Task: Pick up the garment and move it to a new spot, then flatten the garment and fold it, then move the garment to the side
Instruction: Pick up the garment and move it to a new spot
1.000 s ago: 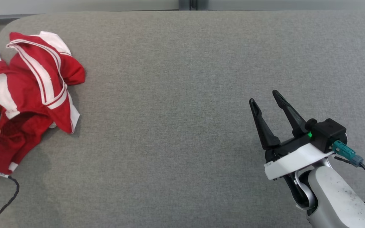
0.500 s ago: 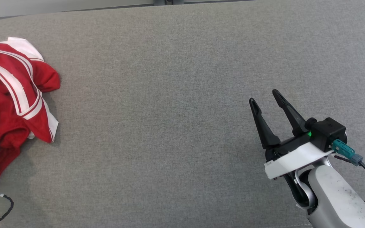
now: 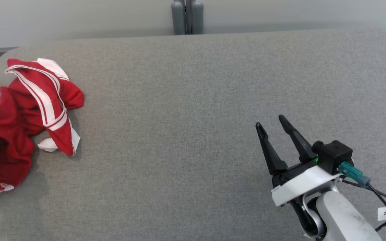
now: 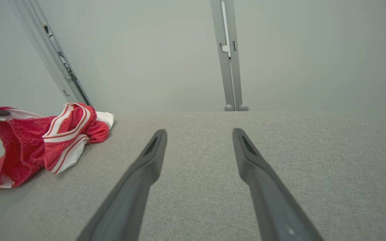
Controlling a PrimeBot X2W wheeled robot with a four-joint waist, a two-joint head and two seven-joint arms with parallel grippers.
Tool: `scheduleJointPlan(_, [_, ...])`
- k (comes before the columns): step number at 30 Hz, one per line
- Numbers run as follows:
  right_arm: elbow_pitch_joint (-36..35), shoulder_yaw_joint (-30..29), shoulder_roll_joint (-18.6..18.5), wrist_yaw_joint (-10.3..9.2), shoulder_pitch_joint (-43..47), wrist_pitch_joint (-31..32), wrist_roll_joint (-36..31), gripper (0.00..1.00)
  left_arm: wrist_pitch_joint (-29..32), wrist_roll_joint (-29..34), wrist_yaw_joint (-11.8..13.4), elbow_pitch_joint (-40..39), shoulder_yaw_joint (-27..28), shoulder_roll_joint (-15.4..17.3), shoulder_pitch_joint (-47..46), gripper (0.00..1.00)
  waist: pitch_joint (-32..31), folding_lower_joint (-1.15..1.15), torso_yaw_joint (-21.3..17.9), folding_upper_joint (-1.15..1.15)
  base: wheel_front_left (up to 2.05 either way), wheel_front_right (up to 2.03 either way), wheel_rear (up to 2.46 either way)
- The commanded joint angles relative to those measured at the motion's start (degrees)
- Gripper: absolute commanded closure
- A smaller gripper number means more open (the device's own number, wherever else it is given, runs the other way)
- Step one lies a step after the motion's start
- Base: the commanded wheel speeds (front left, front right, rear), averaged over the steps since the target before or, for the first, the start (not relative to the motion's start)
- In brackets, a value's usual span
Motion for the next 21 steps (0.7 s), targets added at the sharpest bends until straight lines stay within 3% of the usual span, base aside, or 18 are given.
scheduleJointPlan(1, [0.28, 0.0, 0.27, 0.02, 1.12, -0.17, 0.3, 0.0, 0.12, -0.27, -0.19, -1.81, -1.52, 0.91, -1.41, 1.0, -4.17, 0.0, 0.59, 0.0, 0.0, 0.0, 0.0])
scheduleJointPlan(4, [0.79, -0.03, 0.94, 0.02, 2.47, -0.17, 0.51, 0.0, 2.12, -0.7, -0.2, -7.57, -6.75, 1.03, -2.56, 1.0, -6.81, 0.0, 0.43, 0.0, 0.0, 0.0, 0.0])
scheduleJointPlan(7, [0.77, -0.28, 1.55, 0.02, 3.38, -0.17, 0.71, 0.0, 4.44, -0.15, -0.18, -13.86, -11.78, 3.28, -3.38, 1.0, -8.63, 0.0, -0.27, 0.0, 0.0, 0.0, 0.0])
scheduleJointPlan(13, [0.84, -0.62, 2.13, 0.02, 4.37, -0.16, 0.93, 0.0, 8.93, 0.98, -0.18, -25.87, -17.72, 2.53, -6.32, 1.0, -10.3, 0.0, -3.07, 0.0, 0.0, 0.0, 0.0])
scheduleJointPlan(21, [0.74, -1.41, 2.72, 0.02, 4.15, -0.17, 0.88, 0.0, 13.68, -0.94, -0.1, -41.11, -22.12, -2.35, -9.75, 1.0, -10.48, 0.0, -9.08, 0.0, 0.0, 0.0, 0.0])
